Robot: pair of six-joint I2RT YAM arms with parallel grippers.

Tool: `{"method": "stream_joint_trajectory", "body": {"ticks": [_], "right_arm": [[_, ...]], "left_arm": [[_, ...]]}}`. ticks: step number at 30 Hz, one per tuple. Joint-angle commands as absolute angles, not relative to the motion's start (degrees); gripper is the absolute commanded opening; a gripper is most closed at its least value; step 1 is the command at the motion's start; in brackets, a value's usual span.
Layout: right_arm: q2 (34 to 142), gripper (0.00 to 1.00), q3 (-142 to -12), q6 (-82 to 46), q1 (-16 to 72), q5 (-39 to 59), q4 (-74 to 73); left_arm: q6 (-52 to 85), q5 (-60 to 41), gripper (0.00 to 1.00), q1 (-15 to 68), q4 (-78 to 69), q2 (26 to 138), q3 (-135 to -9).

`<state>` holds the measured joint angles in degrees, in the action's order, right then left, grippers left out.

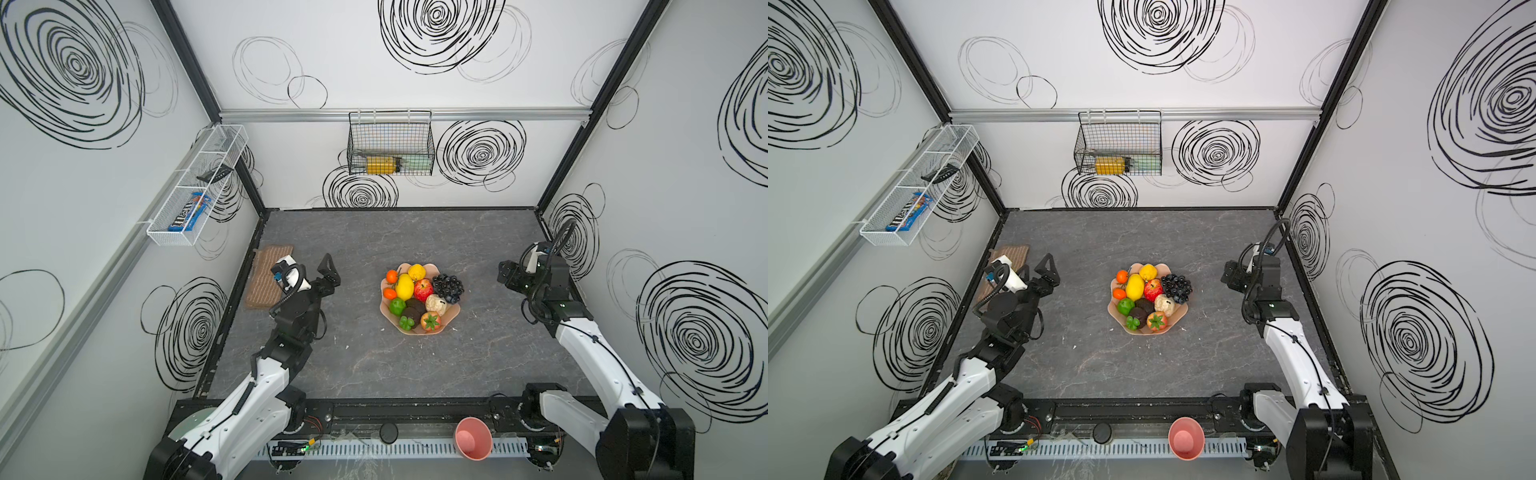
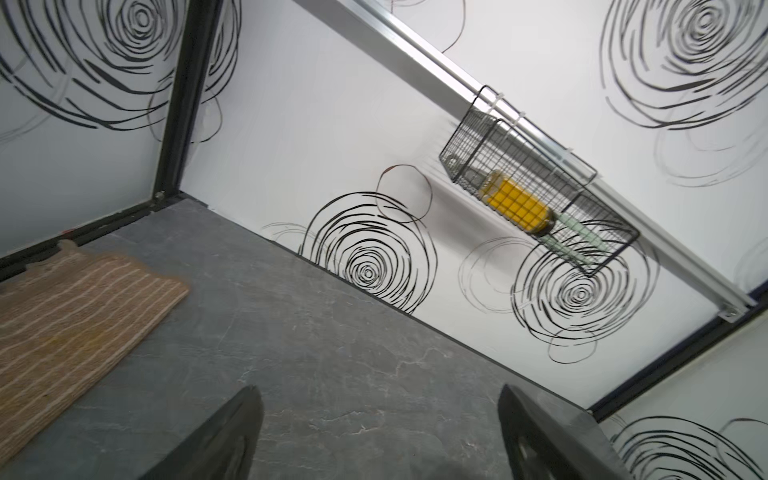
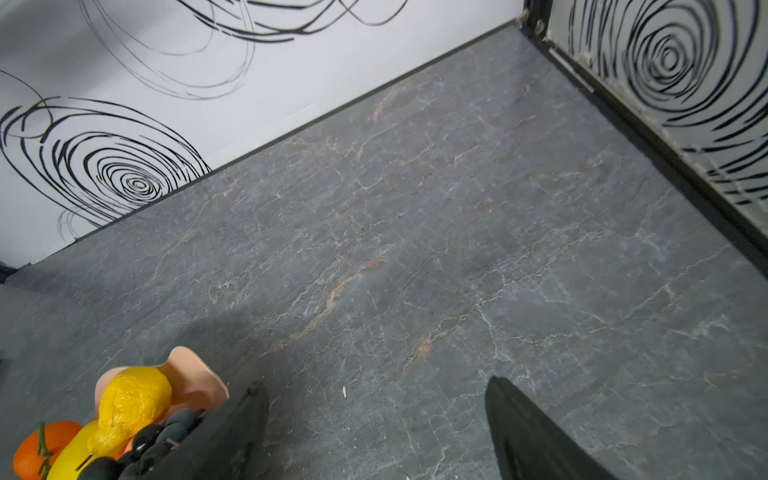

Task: Place and organize the fake fruits in the fruit bowl

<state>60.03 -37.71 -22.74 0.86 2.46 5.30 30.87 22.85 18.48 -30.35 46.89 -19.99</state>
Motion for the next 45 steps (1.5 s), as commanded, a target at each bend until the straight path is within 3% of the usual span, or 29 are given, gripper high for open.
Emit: {"method": "stream_joint_trajectory", "body": {"ticks": [1,6,11,16,20,28,31,45], "right_arm": [[62.6,0.88,-37.5,-23.0,0.8,11.4,3.1],[66.1,0.90,-34.8,-25.5,-0.2,11.1,1.5],[68.6,0.99,-32.7,-21.9,-0.3,0.2,-5.9],[72.3,0.97,-30.2,-16.9,1.0,-13.0,-16.6],[77.5,0.97,-26.7,-12.0,2.7,-17.7,-29.0],[78.6,0.97,-18.0,-4.1,5.3,-17.9,-51.9],[82.4,0.97,-13.6,-3.2,3.7,-13.9,-64.7],[84.4,0.97,-14.2,-5.4,2.1,-12.7,-64.0]], "left_arm": [[29.5,26.5,0.94,17.6,-27.2,50.1,-21.3],[28.5,25.1,1.00,13.3,-28.3,56.2,-21.0],[21.0,29.8,0.96,10.4,-39.4,60.6,-17.8],[17.6,28.2,0.96,2.9,-46.3,65.1,-16.4],[12.8,26.2,0.96,1.7,-51.7,70.2,-15.9],[3.9,17.0,0.96,3.2,-77.1,81.8,-9.9],[1.7,12.7,0.96,4.4,-73.7,83.6,-12.3],[2.3,13.3,0.96,4.0,-82.2,85.8,-9.0]]}}
